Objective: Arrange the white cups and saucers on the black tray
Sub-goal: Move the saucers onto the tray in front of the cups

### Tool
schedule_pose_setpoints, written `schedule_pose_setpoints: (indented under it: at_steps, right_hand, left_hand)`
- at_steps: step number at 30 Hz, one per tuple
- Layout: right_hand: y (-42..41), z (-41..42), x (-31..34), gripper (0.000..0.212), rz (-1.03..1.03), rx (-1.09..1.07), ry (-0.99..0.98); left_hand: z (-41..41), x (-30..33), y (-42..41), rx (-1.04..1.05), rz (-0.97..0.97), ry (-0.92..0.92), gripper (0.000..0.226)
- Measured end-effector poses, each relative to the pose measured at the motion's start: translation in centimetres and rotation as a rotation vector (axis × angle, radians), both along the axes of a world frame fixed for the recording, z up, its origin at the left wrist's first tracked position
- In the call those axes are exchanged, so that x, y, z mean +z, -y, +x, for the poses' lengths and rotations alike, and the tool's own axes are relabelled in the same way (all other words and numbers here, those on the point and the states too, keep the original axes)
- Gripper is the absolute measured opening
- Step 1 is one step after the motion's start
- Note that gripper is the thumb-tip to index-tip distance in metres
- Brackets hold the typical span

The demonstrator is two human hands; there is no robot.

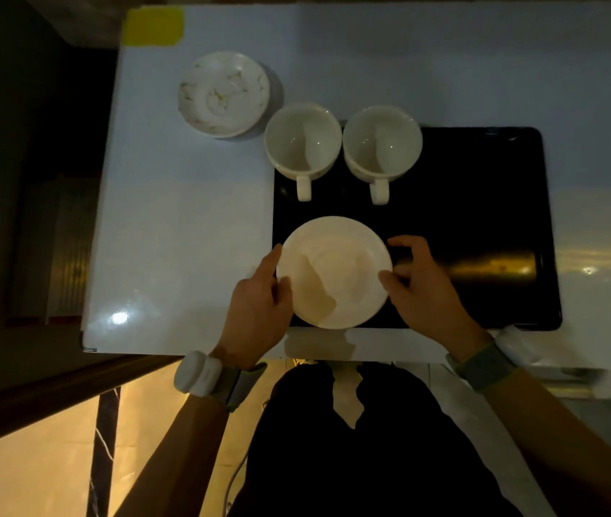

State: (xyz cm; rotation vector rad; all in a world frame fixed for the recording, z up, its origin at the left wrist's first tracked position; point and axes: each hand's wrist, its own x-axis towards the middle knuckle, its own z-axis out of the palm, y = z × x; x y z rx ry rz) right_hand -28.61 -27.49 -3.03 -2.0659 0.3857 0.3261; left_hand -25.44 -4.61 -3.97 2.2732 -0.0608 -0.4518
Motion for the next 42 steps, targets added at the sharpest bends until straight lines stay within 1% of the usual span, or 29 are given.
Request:
schedule_pose_setpoints:
  at_steps: [9,20,24,26,28,31,33,35,39,42]
  right_hand:
    - [-0.2,-0.1,-0.7,0.045,-0.034,0.05,0.025]
    - [0.0,-0.3,-1.5,0.043,0.028,0.055,-0.04]
    - [-0.1,-0.2,-1.3,0.04,0.008,0.073,-0.099]
    - [0.0,0.2,-0.9,0.04,-0.026,0.086,-0.151]
    - [0.3,1.1,-0.2,0.042,-0.101,0.108,-0.168]
    - [0.3,3.3,1.8,0.036,-0.278,0.133,-0.096]
    - [-0.2,5.0,3.4,0.028,-0.285,0.112,-0.051]
    - [-0.8,7.0,4.8,0.025,-0.258,0.087,-0.032]
    - [-2.4,11.1,6.5,0.026,-0.262,0.112,0.003]
    - [-3.5,14.3,6.9,0.028,-0.276,0.138,0.026]
  left_hand:
    - [0.3,-0.1,-0.3,0.0,-0.002,-0.003,0.049]
    - [0.5,-0.4,-0.5,-0.024,-0.013,0.01,0.044]
    - [1.1,-0.2,-0.8,-0.044,-0.028,-0.061,0.041]
    - [1.6,0.0,-1.0,-0.069,-0.001,-0.093,0.04]
    - [2.2,0.4,-1.4,-0.095,0.019,-0.097,0.041]
    - [3.7,1.0,-2.2,-0.047,-0.015,-0.07,0.034]
    - [5.3,1.4,-3.1,0.021,-0.018,-0.028,0.026]
    - [7.2,1.6,-4.0,0.061,0.002,0.032,0.022]
    - [11.1,1.9,-5.5,0.099,0.011,0.084,0.022]
    - [13.7,2.1,-6.5,0.11,-0.02,0.112,0.022]
